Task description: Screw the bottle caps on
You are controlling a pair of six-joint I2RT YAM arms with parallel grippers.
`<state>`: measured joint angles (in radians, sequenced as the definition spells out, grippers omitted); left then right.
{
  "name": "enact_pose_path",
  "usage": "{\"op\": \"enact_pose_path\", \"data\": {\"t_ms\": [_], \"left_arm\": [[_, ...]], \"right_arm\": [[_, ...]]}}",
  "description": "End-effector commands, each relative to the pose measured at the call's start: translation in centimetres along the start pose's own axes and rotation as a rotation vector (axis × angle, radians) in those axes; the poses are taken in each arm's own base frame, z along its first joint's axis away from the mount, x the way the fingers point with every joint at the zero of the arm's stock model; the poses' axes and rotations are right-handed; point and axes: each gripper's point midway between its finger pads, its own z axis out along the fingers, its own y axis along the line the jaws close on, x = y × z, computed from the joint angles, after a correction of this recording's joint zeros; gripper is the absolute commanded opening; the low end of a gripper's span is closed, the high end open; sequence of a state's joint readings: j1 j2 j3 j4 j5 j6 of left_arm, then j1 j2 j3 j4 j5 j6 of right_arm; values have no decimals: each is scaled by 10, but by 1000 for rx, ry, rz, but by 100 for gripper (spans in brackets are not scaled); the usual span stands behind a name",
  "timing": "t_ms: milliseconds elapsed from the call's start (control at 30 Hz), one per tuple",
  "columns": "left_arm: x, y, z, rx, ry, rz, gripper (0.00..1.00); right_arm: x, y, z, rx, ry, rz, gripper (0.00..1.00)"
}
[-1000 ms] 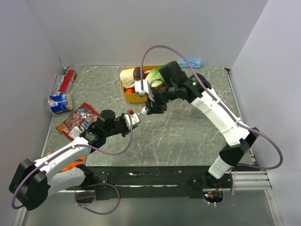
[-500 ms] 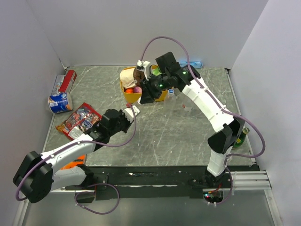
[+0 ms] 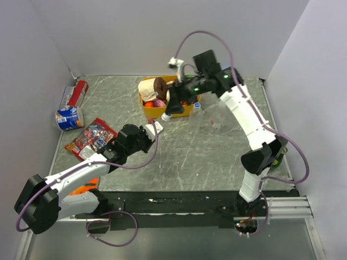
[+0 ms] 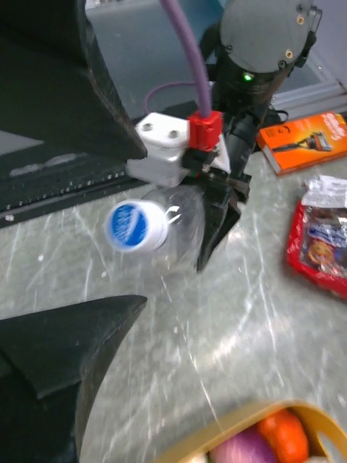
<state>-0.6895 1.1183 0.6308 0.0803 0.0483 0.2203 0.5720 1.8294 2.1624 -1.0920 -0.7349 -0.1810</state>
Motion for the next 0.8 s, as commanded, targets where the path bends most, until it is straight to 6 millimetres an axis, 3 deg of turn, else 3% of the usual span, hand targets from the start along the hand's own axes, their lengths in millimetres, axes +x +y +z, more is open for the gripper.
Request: {"op": "enact_pose_path", "data": {"t_ms": [0,100,133,167,233,267,367,467,567,633,767], "left_arm": [[-10,-19,-8,111,-16,3,1],[-6,-37,-18,238,-12,80,1],[-3,-52,-25,351,-23,135,1],[-5,-57,-30,393,-42,173,1],[-6,-67,-37,483,-78,271,1],[-2,-70,-39,512,-65,291,1],[0,-77,-41,593,-41,347,1],[-2,-79,-40,641,-16,362,1],[-8,-79,-39,657,-14,358,1],[-10,-79,-40,661,-13,355,1],[-14,-79,-42,654,-28,355,1]], "right_arm": [[-3,13,-57,-17,-70,-103,99],[8,24,-77,-39,-81,-326,100],[11,29,-80,-47,-85,-398,100],[8,39,-88,-54,-117,-548,100],[18,45,-83,-73,-102,-662,100],[20,57,-79,-97,-97,-821,100],[41,62,-69,-118,-18,-1050,95],[64,67,-50,-151,21,-1195,90],[68,79,-43,-171,6,-1332,86],[81,85,-38,-214,35,-1356,82],[87,88,-35,-246,52,-1361,74]]}}
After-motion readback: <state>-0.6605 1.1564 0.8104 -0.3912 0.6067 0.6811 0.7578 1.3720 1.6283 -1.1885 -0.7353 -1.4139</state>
